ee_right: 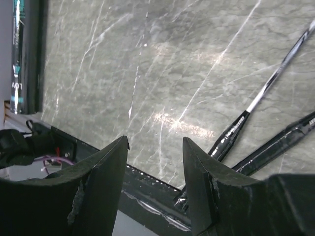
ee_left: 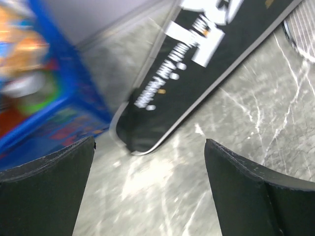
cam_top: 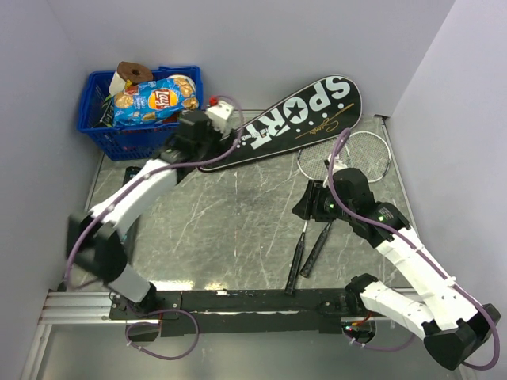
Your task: Pack up the badminton gear
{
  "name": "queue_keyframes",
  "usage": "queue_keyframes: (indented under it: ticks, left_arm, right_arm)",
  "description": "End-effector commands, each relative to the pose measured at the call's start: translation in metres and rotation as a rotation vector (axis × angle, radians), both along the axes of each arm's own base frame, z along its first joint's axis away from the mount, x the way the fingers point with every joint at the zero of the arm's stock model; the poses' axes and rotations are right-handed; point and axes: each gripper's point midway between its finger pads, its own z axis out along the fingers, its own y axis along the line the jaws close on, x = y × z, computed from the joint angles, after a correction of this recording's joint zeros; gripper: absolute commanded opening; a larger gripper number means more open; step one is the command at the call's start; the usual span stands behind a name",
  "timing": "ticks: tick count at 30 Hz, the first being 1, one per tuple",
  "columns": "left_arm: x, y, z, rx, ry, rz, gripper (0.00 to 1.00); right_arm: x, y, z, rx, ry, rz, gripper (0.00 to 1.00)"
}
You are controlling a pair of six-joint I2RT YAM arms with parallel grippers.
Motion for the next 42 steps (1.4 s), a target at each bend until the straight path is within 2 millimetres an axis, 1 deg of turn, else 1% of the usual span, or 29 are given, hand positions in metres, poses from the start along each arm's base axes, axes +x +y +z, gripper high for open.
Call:
queue_keyframes:
  ticks: [1, 2, 3, 4, 5, 6, 8, 9, 10, 11, 13, 14, 16, 17, 19, 20, 21, 23, 26, 28, 29, 30, 32, 33, 34, 36, 39, 40, 42]
  left_arm:
    - [0.029, -0.046, -0.034, -0.033, 0.054, -0.109, 0.96]
    - [0.036, -0.052, -0.038, -0.026, 0.047, -0.126, 0.97]
    - [0.043, -0.059, -0.058, -0.009, 0.078, -0.141, 0.97]
    - [0.050, -0.063, -0.058, -0.005, 0.068, -0.143, 0.97]
    - [0.055, -0.068, -0.064, 0.009, 0.068, -0.156, 0.97]
    - [0.060, -0.074, -0.081, 0.021, 0.087, -0.170, 0.98]
    - [0.069, -0.080, -0.089, 0.028, 0.075, -0.181, 0.98]
    - [0.072, -0.081, -0.105, 0.041, 0.092, -0.181, 0.99]
    - [0.075, -0.085, -0.109, 0.042, 0.094, -0.196, 0.99]
    - [0.078, -0.088, -0.125, 0.054, 0.115, -0.199, 0.99]
    - [0.084, -0.091, -0.134, 0.064, 0.109, -0.204, 0.99]
    - [0.086, -0.093, -0.147, 0.077, 0.124, -0.209, 0.98]
    - [0.091, -0.095, -0.156, 0.083, 0.108, -0.215, 0.96]
    - [0.091, -0.097, -0.168, 0.102, 0.116, -0.224, 0.96]
    - [0.098, -0.093, -0.176, 0.133, 0.102, -0.207, 0.95]
    - [0.099, -0.092, -0.187, 0.150, 0.111, -0.203, 0.94]
    - [0.101, -0.091, -0.192, 0.162, 0.113, -0.199, 0.92]
    - [0.107, -0.087, -0.199, 0.188, 0.104, -0.183, 0.89]
    - [0.112, -0.090, -0.200, 0.203, 0.088, -0.190, 0.83]
    - [0.117, -0.093, -0.198, 0.211, 0.085, -0.194, 0.67]
    - [0.116, -0.092, -0.209, 0.226, 0.116, -0.199, 0.59]
    - [0.120, -0.094, -0.205, 0.226, 0.110, -0.196, 0.40]
    - [0.120, -0.095, -0.211, 0.233, 0.129, -0.200, 0.22]
    - [0.121, -0.098, -0.209, 0.228, 0.127, -0.210, 0.07]
    - [0.122, -0.100, -0.207, 0.223, 0.123, -0.215, 0.01]
    - [0.116, -0.100, -0.215, 0.232, 0.160, -0.229, 0.01]
    - [0.111, -0.104, -0.210, 0.214, 0.188, -0.254, 0.01]
    - [0.108, -0.108, -0.203, 0.187, 0.197, -0.261, 0.01]
    - [0.103, -0.115, -0.177, 0.141, 0.191, -0.271, 0.01]
  right_arm:
    - [0.011, -0.009, 0.018, 0.005, -0.054, -0.063, 0.56]
    - [0.010, -0.012, 0.016, 0.001, -0.051, -0.072, 0.56]
    - [0.010, -0.014, 0.015, 0.001, -0.049, -0.083, 0.57]
    - [0.009, -0.016, 0.012, -0.003, -0.042, -0.092, 0.57]
    - [0.008, -0.017, 0.011, -0.002, -0.041, -0.094, 0.57]
    - [0.007, -0.018, 0.007, -0.004, -0.029, -0.101, 0.57]
    - [0.006, -0.018, 0.004, -0.003, -0.023, -0.104, 0.57]
    - [0.005, -0.019, 0.001, -0.009, -0.016, -0.105, 0.57]
    - [0.006, -0.020, -0.001, -0.014, -0.013, -0.110, 0.57]
    - [0.006, -0.021, -0.001, -0.017, -0.012, -0.111, 0.57]
    - [0.007, -0.022, -0.005, -0.024, -0.005, -0.117, 0.57]
    - [0.006, -0.021, -0.006, -0.024, -0.002, -0.113, 0.57]
    - [0.007, -0.021, -0.009, -0.023, 0.006, -0.113, 0.57]
    - [0.007, -0.020, -0.010, -0.022, 0.007, -0.113, 0.57]
    - [0.008, -0.019, -0.014, -0.020, 0.015, -0.110, 0.57]
    - [0.009, -0.019, -0.015, -0.019, 0.018, -0.112, 0.57]
    - [0.009, -0.019, -0.018, -0.019, 0.025, -0.109, 0.57]
    - [0.013, -0.019, -0.020, -0.023, 0.031, -0.110, 0.57]
    - [0.016, -0.017, -0.024, -0.021, 0.037, -0.103, 0.56]
    - [0.018, -0.019, -0.026, -0.024, 0.045, -0.108, 0.56]
    - [0.019, -0.019, -0.028, -0.026, 0.045, -0.108, 0.56]
    - [0.021, -0.021, -0.028, -0.026, 0.047, -0.119, 0.56]
    - [0.022, -0.022, -0.030, -0.025, 0.054, -0.119, 0.56]
    - [0.023, -0.023, -0.031, -0.025, 0.055, -0.124, 0.56]
    - [0.024, -0.025, -0.031, -0.022, 0.057, -0.131, 0.56]
    - [0.025, -0.027, -0.031, -0.019, 0.055, -0.137, 0.56]
    - [0.025, -0.030, -0.030, -0.011, 0.054, -0.148, 0.55]
    - [0.025, -0.031, -0.030, -0.011, 0.057, -0.152, 0.55]
    - [0.026, -0.032, -0.031, -0.010, 0.056, -0.158, 0.55]
